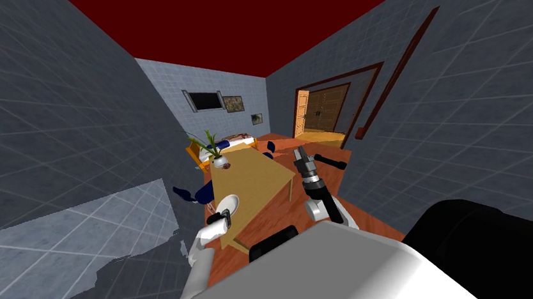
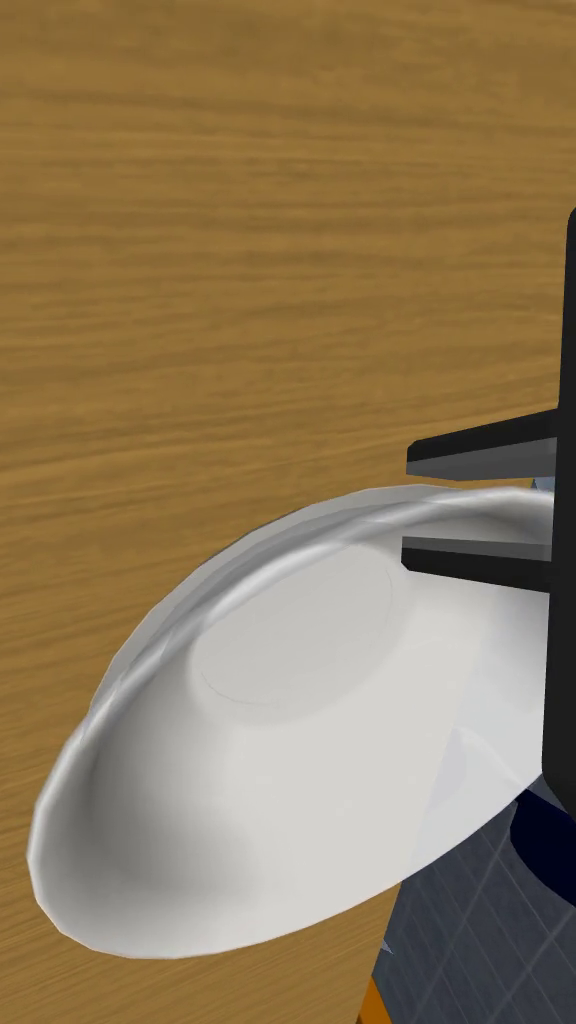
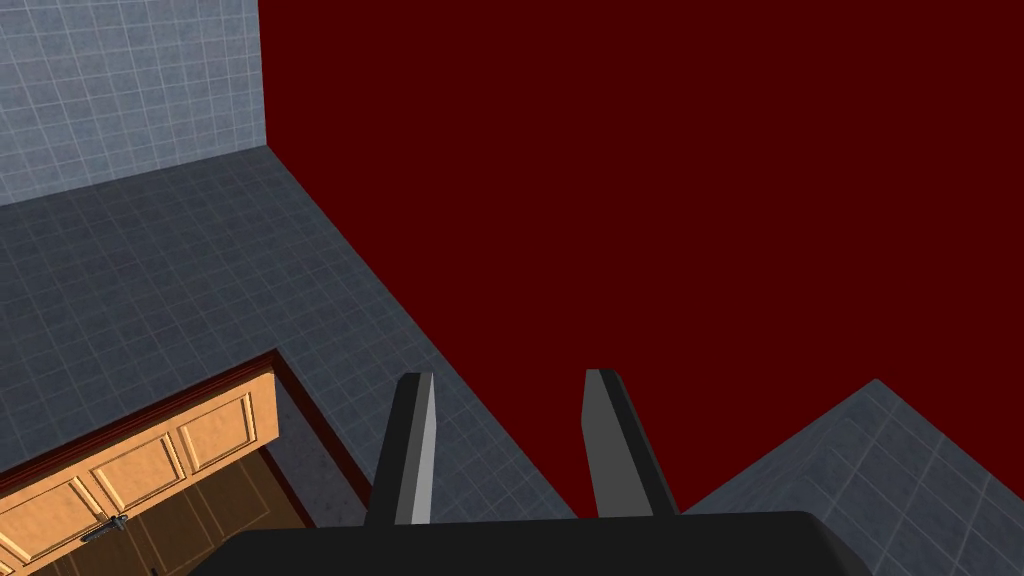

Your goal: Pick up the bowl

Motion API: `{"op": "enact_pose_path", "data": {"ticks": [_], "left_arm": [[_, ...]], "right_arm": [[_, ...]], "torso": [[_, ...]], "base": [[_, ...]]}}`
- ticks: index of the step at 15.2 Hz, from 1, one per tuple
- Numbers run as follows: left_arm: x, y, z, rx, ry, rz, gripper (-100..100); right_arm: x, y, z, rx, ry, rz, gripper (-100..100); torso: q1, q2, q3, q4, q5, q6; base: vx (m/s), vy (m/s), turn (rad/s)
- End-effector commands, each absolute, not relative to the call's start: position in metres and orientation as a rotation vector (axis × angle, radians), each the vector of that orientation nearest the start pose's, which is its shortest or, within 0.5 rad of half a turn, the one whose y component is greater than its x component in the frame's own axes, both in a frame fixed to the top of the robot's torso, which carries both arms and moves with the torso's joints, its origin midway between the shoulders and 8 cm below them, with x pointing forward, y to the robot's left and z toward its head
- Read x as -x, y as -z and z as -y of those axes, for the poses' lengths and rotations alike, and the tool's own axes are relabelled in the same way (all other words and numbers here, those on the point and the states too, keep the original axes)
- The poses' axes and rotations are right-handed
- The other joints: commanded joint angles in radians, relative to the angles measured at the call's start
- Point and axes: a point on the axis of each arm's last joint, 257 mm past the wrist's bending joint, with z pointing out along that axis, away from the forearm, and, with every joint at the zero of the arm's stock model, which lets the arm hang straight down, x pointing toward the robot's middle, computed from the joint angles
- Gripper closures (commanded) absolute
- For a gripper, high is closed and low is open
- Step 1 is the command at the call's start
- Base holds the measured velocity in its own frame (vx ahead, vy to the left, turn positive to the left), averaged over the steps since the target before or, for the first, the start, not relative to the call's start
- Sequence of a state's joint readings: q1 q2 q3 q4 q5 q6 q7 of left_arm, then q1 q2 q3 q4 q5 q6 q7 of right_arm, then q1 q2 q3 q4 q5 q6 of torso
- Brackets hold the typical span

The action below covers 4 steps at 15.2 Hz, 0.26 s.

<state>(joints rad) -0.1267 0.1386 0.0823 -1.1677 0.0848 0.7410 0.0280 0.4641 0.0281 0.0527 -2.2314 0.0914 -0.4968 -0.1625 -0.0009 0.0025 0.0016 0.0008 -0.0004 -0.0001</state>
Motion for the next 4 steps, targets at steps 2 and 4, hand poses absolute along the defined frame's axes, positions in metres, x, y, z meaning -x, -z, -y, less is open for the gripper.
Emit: {"op": "enact_pose_path", "data": {"ticks": [2, 4], "left_arm": [[-0.4365, 0.4964, -0.3052, 1.968, 0.48, -1.797, 100], [-0.4365, 0.4972, -0.3052, 1.968, 0.48, -1.797, 100]], "right_arm": [[-0.3603, -0.0139, 0.2505, -0.705, -1.458, -0.617, 0], [-0.3603, -0.0139, 0.2505, -0.705, -1.458, -0.617, 0]], "torso": [[0.0, 0.0, 0.0, 0.0, 0.0, 0.0], [0.0, 0.0, 0.0, 0.0, 0.0, 0.0]], "base": [[-0.022, -0.014, 0.008], [-0.016, -0.008, 0.006]]}}
